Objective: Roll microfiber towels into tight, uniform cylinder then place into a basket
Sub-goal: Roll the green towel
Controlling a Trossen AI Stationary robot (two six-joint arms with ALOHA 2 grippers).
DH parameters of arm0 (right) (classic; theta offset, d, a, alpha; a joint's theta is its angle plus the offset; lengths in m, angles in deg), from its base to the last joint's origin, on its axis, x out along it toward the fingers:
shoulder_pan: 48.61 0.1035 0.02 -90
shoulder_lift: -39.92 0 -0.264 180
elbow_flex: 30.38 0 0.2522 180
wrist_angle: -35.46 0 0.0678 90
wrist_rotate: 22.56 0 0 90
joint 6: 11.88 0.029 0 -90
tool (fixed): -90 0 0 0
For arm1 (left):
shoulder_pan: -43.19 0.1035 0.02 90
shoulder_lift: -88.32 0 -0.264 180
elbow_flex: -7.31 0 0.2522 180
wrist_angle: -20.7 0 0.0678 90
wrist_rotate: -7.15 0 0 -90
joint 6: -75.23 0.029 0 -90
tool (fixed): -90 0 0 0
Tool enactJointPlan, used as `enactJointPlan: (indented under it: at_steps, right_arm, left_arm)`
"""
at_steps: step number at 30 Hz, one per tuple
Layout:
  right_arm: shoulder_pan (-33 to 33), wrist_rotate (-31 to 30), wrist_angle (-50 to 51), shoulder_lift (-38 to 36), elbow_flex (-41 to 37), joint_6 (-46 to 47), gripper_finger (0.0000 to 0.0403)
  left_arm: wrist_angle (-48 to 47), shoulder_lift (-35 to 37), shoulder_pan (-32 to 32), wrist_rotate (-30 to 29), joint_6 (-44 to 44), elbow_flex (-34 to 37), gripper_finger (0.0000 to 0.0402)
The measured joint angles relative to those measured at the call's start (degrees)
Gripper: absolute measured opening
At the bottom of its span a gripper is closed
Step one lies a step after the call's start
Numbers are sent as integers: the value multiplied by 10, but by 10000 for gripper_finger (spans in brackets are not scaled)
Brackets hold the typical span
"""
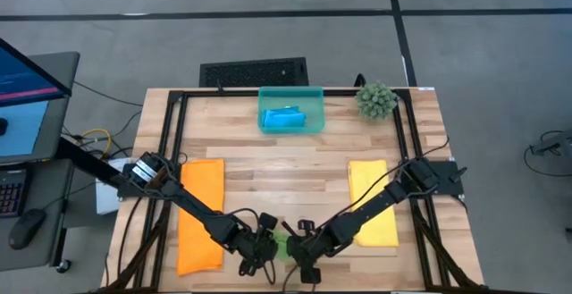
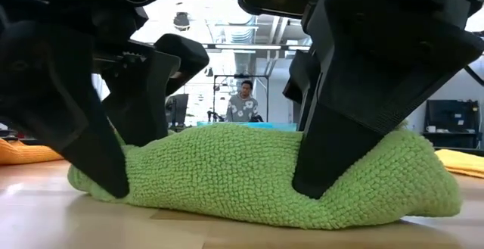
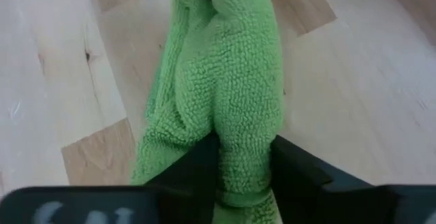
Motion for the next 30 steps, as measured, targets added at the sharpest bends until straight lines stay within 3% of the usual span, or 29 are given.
enactJointPlan:
  at_steps: [8, 14, 21, 30]
  right_arm:
    - [-4, 22, -9, 0, 0, -1, 118]
    - [-4, 24, -10, 0, 0, -1, 161]
    - [0, 5, 15, -14, -1, -30, 143]
    - [39, -108, 125, -79, -3, -36, 105]
  left_arm:
    - [7, -1, 2, 11, -55, 1, 14]
    - [11, -1, 20, 103, -144, 1, 25]
    - [13, -1, 43, 185, -233, 1, 20]
    - [13, -2, 61, 243, -286, 1, 22]
